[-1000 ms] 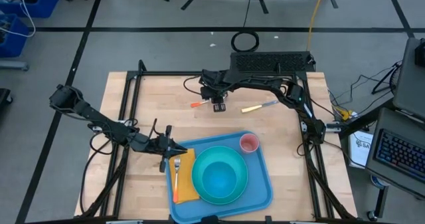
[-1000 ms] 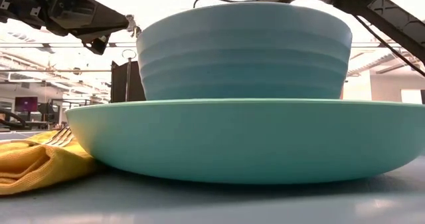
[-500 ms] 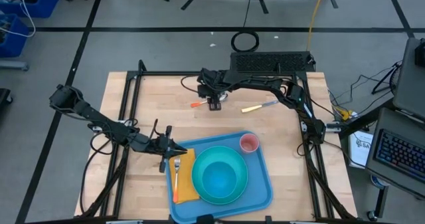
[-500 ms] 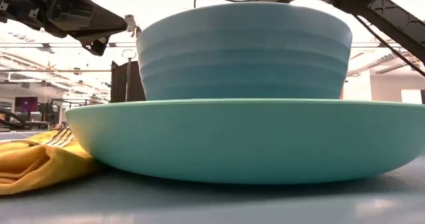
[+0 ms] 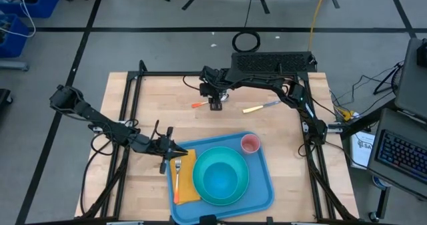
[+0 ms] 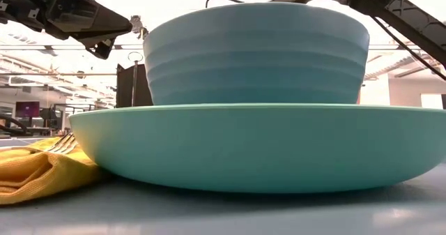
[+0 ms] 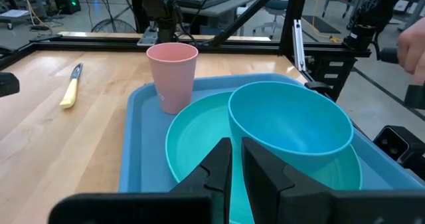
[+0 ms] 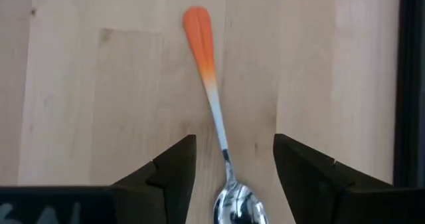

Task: Set up tray
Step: Put the spoon on top of the napkin to the right of the fork

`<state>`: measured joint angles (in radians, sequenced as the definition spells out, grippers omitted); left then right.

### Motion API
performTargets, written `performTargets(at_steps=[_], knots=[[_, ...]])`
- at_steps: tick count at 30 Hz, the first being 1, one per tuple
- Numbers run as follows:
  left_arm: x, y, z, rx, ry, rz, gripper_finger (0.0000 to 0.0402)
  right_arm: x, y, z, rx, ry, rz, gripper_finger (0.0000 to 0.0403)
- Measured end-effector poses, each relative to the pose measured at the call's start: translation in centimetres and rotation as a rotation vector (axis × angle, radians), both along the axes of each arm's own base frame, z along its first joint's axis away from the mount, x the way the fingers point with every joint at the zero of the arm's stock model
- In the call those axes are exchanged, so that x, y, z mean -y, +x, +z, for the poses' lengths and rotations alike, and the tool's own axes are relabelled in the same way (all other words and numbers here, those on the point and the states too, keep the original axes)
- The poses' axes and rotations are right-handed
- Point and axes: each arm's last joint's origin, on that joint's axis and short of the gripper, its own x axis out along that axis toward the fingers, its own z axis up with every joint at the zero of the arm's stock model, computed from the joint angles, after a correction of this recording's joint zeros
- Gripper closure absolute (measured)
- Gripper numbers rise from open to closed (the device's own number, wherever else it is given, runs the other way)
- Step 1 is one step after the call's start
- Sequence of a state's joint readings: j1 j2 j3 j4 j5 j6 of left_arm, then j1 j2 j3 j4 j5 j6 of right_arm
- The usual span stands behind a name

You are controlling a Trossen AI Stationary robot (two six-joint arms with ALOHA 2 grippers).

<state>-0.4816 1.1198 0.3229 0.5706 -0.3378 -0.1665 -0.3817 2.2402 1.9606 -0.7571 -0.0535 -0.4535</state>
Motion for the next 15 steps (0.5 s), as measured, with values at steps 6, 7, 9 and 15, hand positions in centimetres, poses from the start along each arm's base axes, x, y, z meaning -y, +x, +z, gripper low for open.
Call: performTargets(at_steps=[6, 7, 9, 15], knots=[[0.0, 0.0, 0.0, 0.0, 0.0, 0.0, 0.0364, 0.05, -0.34, -0.15, -0.032, 0.01, 0.009, 0.0213], [0.0, 0.0, 0.0, 0.0, 0.0, 0.0, 0.0364, 0.05, -0.33, -0.14, -0.032, 0.007, 0.014, 0.0213], [0.0, 0.0, 0.0, 0.0, 0.001, 0.0, 0.0364, 0.05, -0.33, -0.14, -0.032, 0.006, 0.018, 0.0213], [0.0, 0.0, -0.02, -0.002, 0.002, 0.0, 0.0364, -0.02, -0.44, -0.67, -0.042, 0.009, 0.019, 0.0213]])
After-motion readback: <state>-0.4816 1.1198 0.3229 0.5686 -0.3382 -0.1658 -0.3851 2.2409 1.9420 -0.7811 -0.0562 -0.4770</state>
